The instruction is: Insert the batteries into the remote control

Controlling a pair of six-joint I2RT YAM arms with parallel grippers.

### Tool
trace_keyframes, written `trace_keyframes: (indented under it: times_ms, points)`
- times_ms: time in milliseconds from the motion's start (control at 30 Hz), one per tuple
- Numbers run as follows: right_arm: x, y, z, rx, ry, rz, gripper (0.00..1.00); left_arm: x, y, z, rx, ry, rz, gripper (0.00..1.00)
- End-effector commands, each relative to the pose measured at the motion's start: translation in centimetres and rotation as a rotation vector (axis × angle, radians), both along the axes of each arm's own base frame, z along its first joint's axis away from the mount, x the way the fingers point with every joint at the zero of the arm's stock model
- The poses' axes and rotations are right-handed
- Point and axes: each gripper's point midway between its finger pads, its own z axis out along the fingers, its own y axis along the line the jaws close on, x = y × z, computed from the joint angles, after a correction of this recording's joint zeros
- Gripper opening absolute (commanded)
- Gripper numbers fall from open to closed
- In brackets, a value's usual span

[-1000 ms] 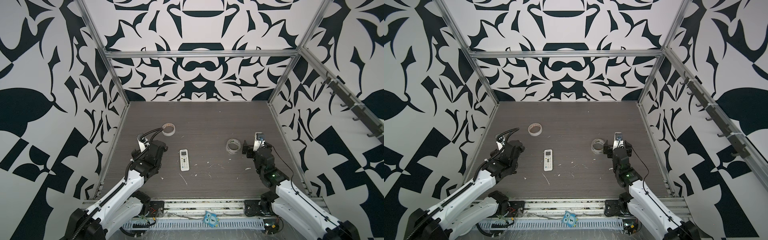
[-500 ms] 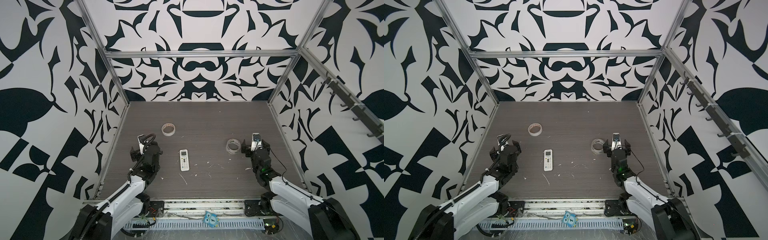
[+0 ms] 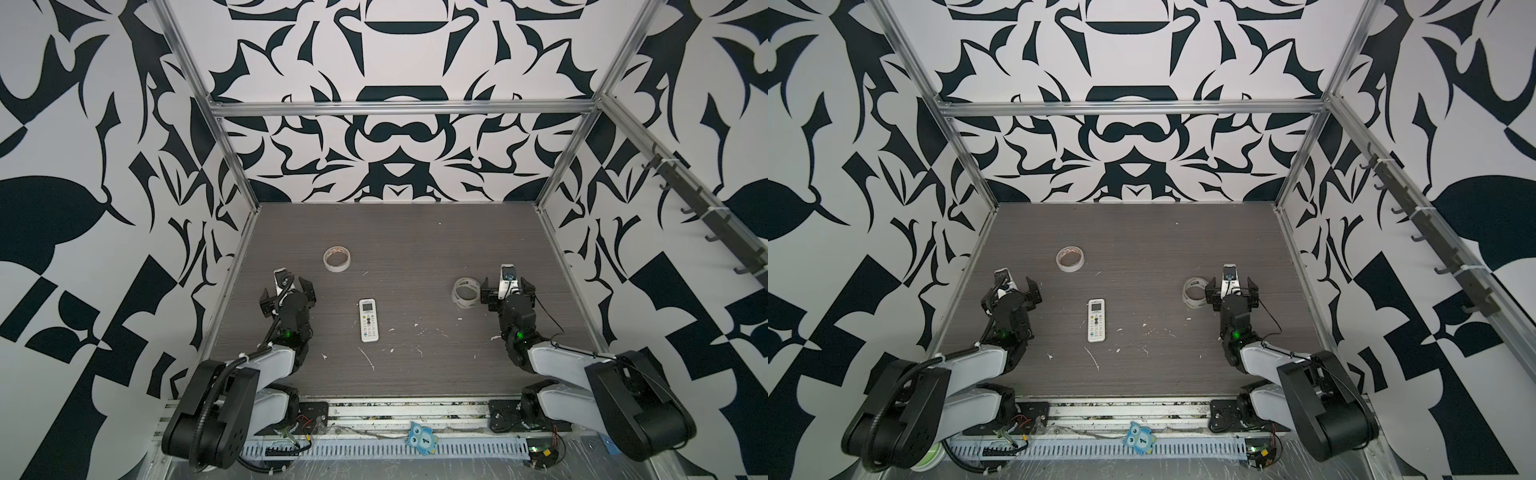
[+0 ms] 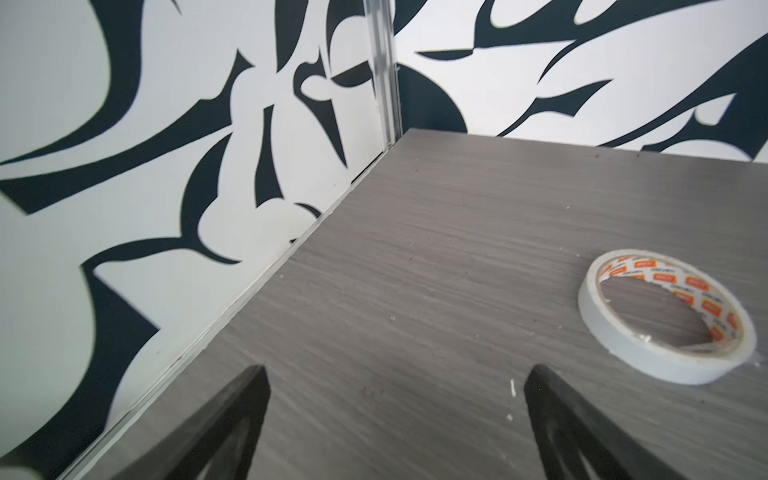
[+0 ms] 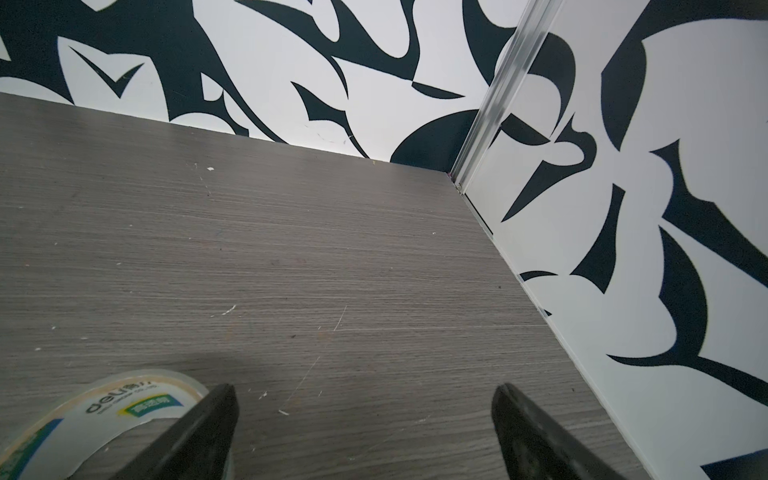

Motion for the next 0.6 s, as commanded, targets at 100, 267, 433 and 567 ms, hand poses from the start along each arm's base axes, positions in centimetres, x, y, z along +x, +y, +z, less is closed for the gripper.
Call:
trace_keyframes:
  times_ms: [100,267,433,567]
  points:
    - [1.4,-0.3,0.5,0.054,-0.082,0.007,0.99,2.2,-0.5,1.9,0.029,-0.104,-0.049,0.99]
    - [1.7,-0.4,-1.5,0.052,-0.084,0.008,0.99,3.3,-0.3,0.1,0.014,-0.104,-0.096,1.00]
    - [2.5,-0.9,-2.0,0.050,-0.054,-0.040,0.99,3.8,-1.6,-1.3,0.012,-0.075,-0.196,0.99]
    - [4.4,-1.7,-2.6,0.033,0.041,-0.119,0.99,4.5,-1.2,-1.3,0.012,-0.065,-0.178,0.99]
